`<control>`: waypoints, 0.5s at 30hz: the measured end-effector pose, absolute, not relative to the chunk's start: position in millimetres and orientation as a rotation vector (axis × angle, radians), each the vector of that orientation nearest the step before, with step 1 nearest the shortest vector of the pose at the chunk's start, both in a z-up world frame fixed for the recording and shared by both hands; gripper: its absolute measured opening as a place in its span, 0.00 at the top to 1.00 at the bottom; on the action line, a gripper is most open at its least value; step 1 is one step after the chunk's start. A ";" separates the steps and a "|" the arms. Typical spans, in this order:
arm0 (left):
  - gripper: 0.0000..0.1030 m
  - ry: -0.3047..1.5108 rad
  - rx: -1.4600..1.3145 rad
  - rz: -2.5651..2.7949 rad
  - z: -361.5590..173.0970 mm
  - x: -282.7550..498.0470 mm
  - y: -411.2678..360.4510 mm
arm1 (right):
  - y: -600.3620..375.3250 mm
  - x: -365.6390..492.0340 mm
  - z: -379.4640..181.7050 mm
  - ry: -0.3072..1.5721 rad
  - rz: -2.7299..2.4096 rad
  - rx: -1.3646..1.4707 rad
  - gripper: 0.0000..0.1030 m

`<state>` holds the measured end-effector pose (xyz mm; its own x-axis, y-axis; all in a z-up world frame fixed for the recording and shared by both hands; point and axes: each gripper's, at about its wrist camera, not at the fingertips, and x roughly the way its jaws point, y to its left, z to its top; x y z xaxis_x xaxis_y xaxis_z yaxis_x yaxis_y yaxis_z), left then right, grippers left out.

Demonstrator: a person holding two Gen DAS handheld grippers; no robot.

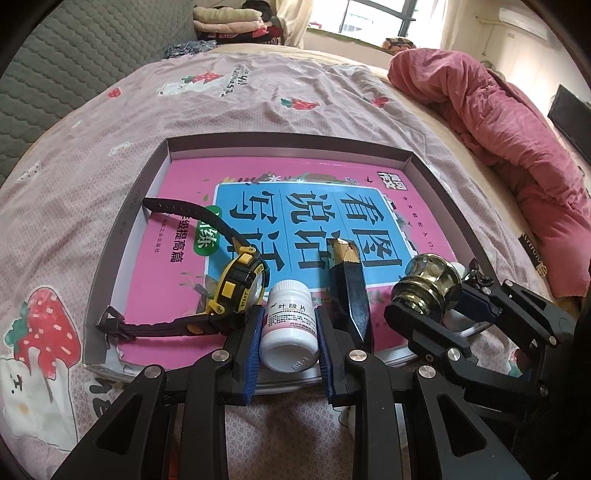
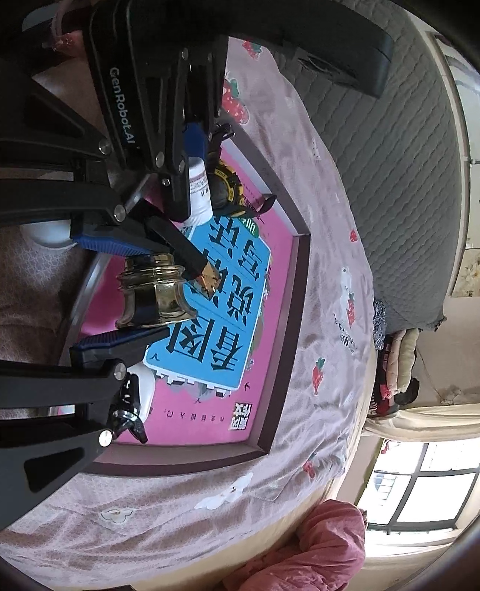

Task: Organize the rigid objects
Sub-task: 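Lower the pill bottle beside the black case with left tool while right tool lowers the brass knob beside it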

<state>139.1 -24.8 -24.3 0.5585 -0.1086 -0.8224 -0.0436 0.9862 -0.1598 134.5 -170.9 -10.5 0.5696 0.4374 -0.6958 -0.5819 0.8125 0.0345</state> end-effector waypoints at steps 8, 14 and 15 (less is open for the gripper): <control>0.74 0.979 -0.168 -0.038 -24.3 139.2 -24.8 | -174.9 140.2 -11.7 0.783 0.584 -0.191 0.65; 0.74 0.972 -0.174 -0.039 -22.3 138.1 -23.8 | -177.8 140.8 -8.6 0.793 0.595 -0.172 0.66; 0.74 0.967 -0.189 -0.048 -20.9 136.8 -23.0 | -178.2 141.2 -7.3 0.792 0.602 -0.168 0.65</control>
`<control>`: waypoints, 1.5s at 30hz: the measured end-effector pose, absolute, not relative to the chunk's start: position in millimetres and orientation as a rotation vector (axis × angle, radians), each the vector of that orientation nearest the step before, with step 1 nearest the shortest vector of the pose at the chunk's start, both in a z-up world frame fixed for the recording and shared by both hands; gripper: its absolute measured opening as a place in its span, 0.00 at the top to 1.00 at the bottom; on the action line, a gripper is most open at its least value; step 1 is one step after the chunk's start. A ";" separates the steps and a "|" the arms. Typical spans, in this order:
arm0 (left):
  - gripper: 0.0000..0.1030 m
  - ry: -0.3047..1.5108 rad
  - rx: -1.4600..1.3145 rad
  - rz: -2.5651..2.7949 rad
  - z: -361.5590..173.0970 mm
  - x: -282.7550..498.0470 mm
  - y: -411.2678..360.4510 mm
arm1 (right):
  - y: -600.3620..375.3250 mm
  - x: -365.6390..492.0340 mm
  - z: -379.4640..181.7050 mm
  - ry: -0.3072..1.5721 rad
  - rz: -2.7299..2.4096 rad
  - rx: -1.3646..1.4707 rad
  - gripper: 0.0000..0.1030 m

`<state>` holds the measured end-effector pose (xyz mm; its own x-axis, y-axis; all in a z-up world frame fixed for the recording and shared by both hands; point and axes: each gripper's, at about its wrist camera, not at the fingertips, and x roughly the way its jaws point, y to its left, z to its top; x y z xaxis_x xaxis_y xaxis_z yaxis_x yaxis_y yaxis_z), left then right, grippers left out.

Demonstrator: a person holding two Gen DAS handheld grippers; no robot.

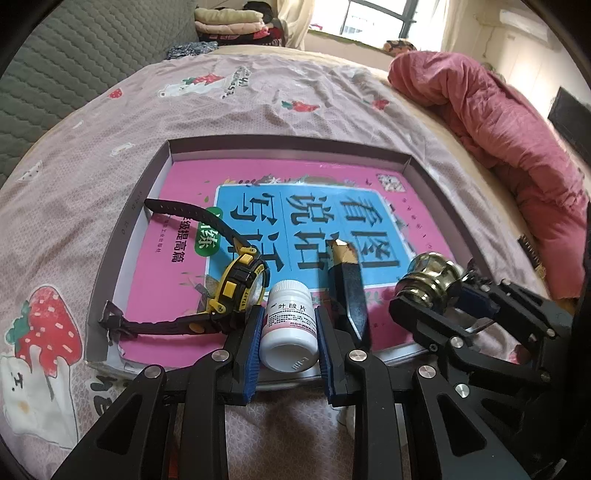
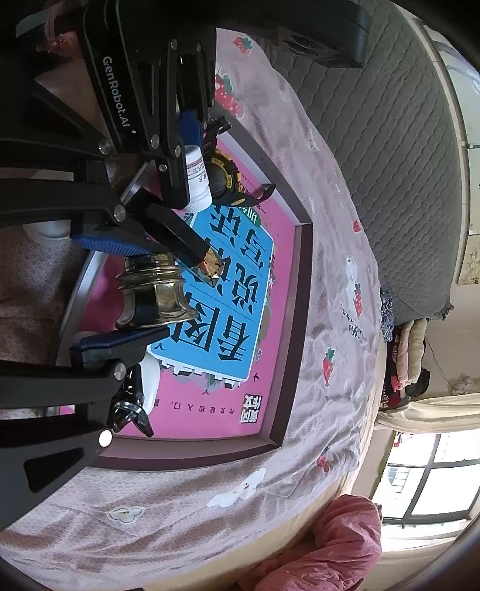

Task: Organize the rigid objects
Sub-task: 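Lower the pill bottle beside the black case with left tool while right tool lowers the brass knob beside it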

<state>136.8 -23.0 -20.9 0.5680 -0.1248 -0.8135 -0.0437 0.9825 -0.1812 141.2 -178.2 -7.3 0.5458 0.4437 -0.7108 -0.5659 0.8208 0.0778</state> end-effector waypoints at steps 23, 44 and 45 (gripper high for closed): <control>0.74 0.978 -0.150 -0.053 -22.8 138.4 -31.4 | -177.9 146.2 -11.3 0.856 0.629 -0.133 0.65; 0.74 0.983 -0.139 -0.034 -24.6 139.9 -30.5 | -176.7 138.5 -7.7 0.822 0.632 -0.160 0.57; 0.74 0.985 -0.138 -0.031 -25.2 140.7 -30.6 | -177.1 138.3 -7.5 0.821 0.631 -0.159 0.57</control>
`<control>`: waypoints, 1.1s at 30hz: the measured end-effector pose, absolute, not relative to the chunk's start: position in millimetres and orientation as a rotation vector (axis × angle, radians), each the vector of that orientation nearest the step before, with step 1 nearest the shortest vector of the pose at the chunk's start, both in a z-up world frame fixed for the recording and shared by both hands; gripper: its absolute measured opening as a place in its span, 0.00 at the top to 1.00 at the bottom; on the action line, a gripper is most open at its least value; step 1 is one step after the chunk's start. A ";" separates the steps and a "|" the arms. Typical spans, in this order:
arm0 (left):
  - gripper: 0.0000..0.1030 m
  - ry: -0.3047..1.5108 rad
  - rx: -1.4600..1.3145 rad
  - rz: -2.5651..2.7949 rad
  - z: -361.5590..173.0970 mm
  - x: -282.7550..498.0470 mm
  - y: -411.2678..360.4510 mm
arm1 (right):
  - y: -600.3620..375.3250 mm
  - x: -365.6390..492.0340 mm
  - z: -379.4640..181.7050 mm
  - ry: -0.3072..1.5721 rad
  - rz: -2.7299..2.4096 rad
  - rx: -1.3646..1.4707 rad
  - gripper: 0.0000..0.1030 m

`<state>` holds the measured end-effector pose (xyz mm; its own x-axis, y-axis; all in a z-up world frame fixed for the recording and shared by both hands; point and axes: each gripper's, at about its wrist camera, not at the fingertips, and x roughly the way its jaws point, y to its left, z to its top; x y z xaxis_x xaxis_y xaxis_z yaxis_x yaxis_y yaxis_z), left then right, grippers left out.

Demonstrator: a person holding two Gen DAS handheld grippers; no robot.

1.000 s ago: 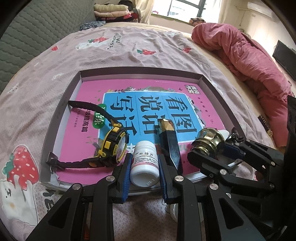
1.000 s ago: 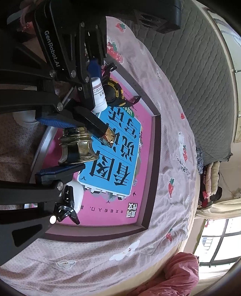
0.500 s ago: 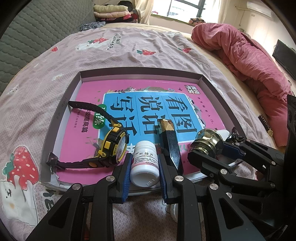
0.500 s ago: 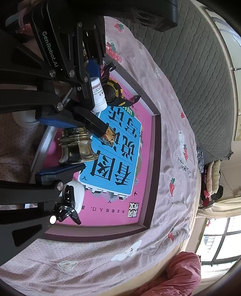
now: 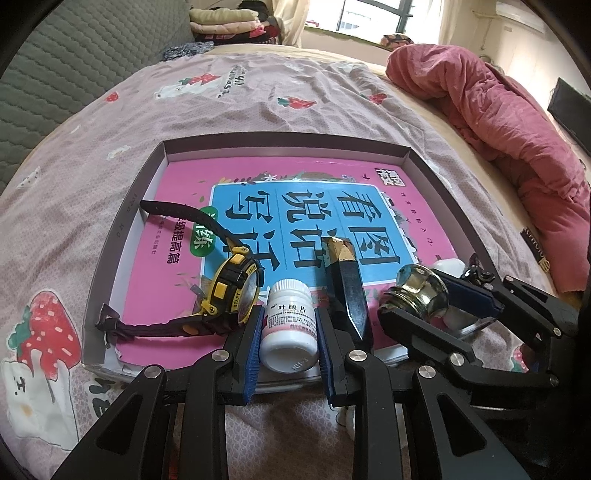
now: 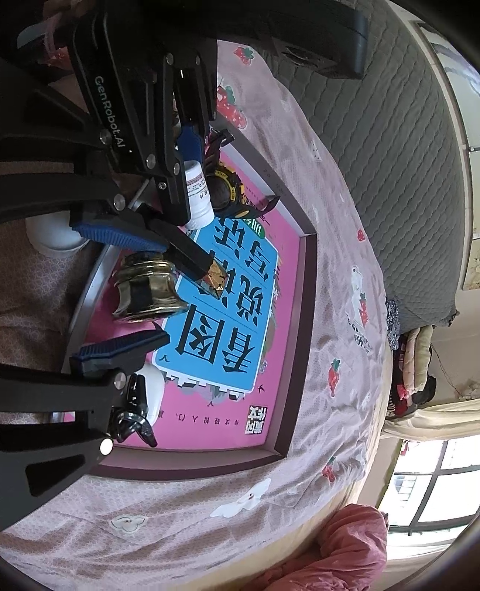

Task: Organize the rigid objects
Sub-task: 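Lower the pill bottle beside the black case with left tool while right tool lowers the brass knob beside it, then open right tool to release the brass knob while left tool opens off the pill bottle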

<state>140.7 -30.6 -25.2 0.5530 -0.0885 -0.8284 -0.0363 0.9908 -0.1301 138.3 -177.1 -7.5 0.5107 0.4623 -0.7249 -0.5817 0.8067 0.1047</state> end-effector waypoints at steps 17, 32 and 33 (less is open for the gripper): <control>0.74 0.978 -0.165 -0.044 -26.6 139.8 -23.6 | -174.5 136.0 -5.9 0.805 0.630 -0.179 0.54; 0.72 0.996 -0.146 -0.038 -26.7 142.8 -27.2 | -181.1 138.1 -2.6 0.787 0.613 -0.153 0.49; 0.72 0.995 -0.144 -0.038 -26.5 142.5 -27.0 | -181.4 138.5 -2.7 0.788 0.611 -0.153 0.49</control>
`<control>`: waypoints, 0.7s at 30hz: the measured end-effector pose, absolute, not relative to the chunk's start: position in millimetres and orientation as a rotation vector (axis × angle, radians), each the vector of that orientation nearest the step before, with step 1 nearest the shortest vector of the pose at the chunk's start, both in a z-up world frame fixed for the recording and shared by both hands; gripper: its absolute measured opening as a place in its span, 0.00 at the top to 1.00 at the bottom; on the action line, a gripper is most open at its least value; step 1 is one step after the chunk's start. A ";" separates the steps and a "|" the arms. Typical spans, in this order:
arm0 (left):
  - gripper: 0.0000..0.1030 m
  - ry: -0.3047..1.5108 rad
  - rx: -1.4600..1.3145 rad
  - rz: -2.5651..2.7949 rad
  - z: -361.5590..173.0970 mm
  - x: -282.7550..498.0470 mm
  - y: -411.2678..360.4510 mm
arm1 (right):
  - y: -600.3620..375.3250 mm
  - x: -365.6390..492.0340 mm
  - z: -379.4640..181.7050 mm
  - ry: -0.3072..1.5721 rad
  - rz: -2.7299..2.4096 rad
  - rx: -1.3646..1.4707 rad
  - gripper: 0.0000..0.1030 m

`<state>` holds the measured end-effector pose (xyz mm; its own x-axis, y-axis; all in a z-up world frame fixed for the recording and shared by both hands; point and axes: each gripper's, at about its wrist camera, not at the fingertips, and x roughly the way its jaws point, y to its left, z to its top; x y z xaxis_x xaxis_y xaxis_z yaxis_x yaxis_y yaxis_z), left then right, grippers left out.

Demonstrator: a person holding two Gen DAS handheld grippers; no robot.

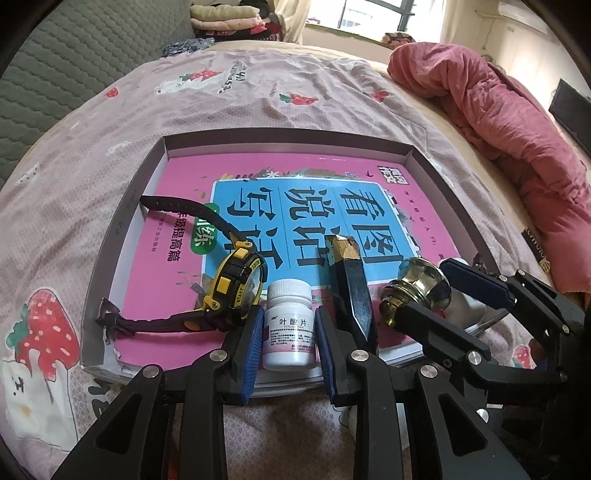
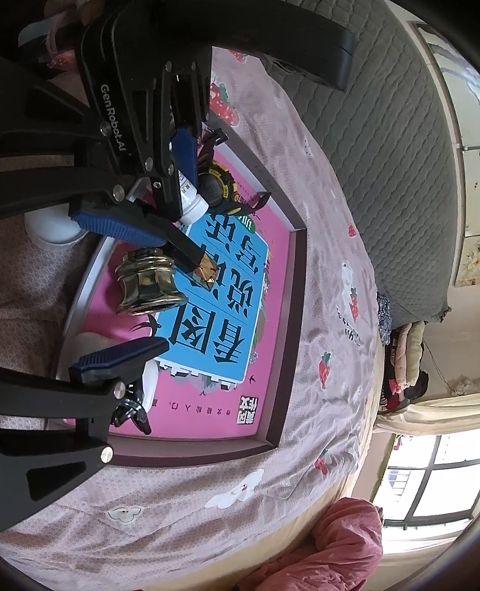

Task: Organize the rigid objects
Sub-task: 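Open right tool to release the brass knob while left tool opens off the pill bottle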

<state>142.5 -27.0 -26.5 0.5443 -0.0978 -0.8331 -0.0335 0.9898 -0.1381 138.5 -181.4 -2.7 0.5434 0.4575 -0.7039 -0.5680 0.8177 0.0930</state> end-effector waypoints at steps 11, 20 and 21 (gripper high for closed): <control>0.70 0.992 -0.168 -0.048 -20.8 136.1 -22.5 | -180.2 136.5 -2.5 0.781 0.617 -0.161 0.49; 0.66 0.995 -0.159 -0.055 -18.5 133.4 -24.1 | -182.8 136.8 0.7 0.770 0.611 -0.147 0.49; 0.65 0.994 -0.156 -0.055 -18.2 133.0 -24.5 | -182.7 136.5 1.3 0.769 0.610 -0.148 0.49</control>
<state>133.0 -24.5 -18.2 0.5446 -0.1177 -0.8304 -0.0250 0.9874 -0.1563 136.5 -182.7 1.3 0.5566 0.4622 -0.6904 -0.5669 0.8187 0.0911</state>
